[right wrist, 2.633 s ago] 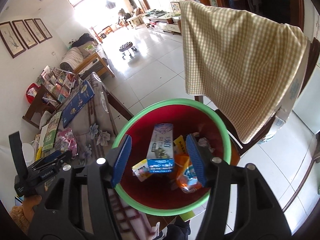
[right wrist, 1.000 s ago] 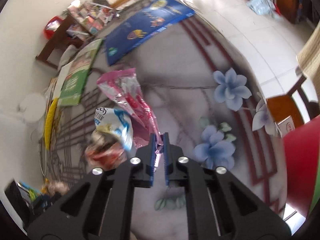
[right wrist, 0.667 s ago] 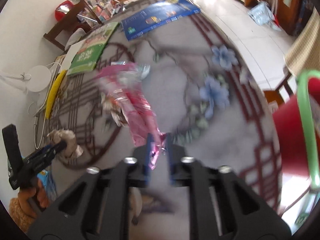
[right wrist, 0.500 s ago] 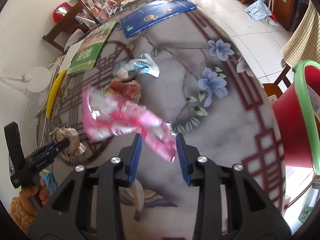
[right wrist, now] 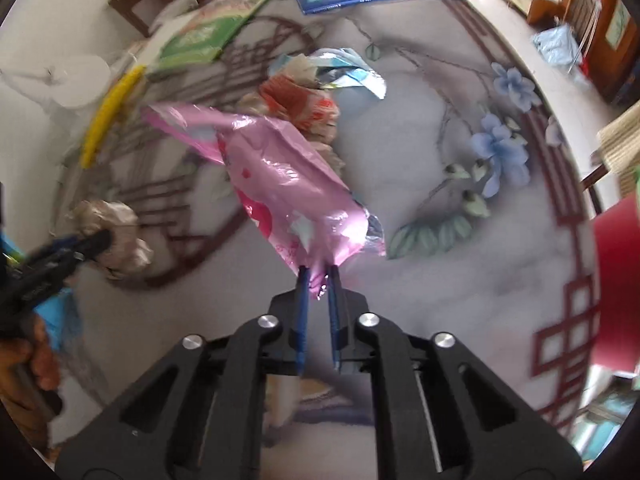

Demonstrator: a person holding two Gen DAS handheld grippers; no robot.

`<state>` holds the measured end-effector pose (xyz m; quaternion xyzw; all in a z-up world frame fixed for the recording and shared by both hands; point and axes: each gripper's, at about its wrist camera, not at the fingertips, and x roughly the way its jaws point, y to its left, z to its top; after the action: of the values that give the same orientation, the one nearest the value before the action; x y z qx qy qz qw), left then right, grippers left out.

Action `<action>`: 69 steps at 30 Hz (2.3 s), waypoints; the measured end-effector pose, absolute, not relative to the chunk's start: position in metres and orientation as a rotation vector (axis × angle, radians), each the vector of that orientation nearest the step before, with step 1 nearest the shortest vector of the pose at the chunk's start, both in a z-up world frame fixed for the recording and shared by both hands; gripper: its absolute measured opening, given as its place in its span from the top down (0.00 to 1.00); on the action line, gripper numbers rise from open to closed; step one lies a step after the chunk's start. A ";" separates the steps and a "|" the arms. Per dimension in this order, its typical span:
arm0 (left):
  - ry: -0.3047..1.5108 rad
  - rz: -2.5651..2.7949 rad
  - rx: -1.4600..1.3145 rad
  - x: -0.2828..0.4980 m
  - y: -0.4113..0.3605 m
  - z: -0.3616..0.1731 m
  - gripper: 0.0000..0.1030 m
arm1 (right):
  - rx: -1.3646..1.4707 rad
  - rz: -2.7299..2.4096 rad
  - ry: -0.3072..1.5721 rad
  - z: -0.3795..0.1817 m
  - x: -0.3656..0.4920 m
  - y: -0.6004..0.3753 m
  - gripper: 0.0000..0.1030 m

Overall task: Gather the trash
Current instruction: 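Lift the pink wrapper and paper wad and carry both toward the red bucket, then lower the paper wad into the bucket with the left tool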

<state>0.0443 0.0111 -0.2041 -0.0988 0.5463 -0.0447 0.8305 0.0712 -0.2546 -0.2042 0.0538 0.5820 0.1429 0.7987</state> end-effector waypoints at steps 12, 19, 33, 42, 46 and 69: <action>1.084 -0.096 -0.210 0.040 0.010 -0.179 0.60 | 0.207 0.334 1.084 -0.141 0.051 -0.265 0.95; 1.036 -0.134 -0.170 0.042 -0.009 -0.158 0.60 | 0.280 0.306 0.985 -0.113 0.038 -0.287 0.95; 1.052 -0.209 -0.105 0.039 -0.072 -0.157 0.59 | 0.352 0.265 0.954 -0.107 0.016 -0.338 0.95; 1.023 -0.163 -0.115 0.041 -0.118 -0.140 0.59 | 0.342 0.327 0.909 -0.089 0.024 -0.387 0.95; 1.001 -0.159 -0.113 0.041 -0.148 -0.132 0.59 | 0.340 0.332 0.886 -0.080 0.024 -0.415 0.95; 0.944 -0.384 -0.042 0.046 -0.321 -0.091 0.59 | 0.455 0.111 0.814 -0.076 -0.027 -0.583 0.95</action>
<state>0.0464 -0.3212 -0.0912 -0.0203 0.4516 -0.1840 0.8728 -0.0270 -0.5826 -0.0761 0.2192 0.3921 0.0535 0.8918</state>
